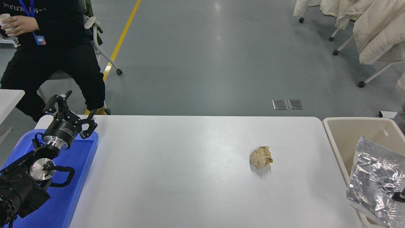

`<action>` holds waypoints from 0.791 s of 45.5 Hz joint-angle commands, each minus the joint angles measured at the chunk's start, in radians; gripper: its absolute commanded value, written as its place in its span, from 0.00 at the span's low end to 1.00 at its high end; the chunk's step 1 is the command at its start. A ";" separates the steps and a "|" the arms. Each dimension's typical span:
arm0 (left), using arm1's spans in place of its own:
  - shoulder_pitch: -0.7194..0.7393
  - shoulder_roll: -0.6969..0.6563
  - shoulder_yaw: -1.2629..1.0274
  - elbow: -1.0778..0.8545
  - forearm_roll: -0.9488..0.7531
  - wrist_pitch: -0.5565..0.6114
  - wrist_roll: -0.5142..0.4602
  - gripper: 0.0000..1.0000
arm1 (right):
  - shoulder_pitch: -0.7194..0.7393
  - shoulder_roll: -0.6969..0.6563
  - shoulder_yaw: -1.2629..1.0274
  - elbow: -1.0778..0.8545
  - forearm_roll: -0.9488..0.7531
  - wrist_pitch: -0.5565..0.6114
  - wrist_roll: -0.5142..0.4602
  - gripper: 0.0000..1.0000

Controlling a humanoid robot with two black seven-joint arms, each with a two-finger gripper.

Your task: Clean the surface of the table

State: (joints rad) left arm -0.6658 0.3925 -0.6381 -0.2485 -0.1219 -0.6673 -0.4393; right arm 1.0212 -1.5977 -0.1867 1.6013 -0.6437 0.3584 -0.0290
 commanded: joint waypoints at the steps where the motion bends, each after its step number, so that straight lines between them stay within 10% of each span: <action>1: 0.000 0.000 0.000 0.000 -0.001 0.000 0.001 1.00 | 0.073 -0.129 0.094 0.009 -0.040 0.178 -0.003 0.00; 19: 0.000 0.000 0.000 0.000 -0.001 0.000 0.001 1.00 | 0.066 -0.123 0.176 -0.055 -0.082 0.232 -0.032 0.00; 36: 0.000 0.000 0.000 0.000 -0.001 0.000 0.001 1.00 | 0.045 0.317 0.136 -0.481 -0.068 0.076 -0.077 0.00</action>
State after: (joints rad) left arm -0.6650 0.3928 -0.6381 -0.2485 -0.1225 -0.6673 -0.4392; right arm 1.0840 -1.5113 -0.0306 1.3620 -0.7187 0.5109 -0.0925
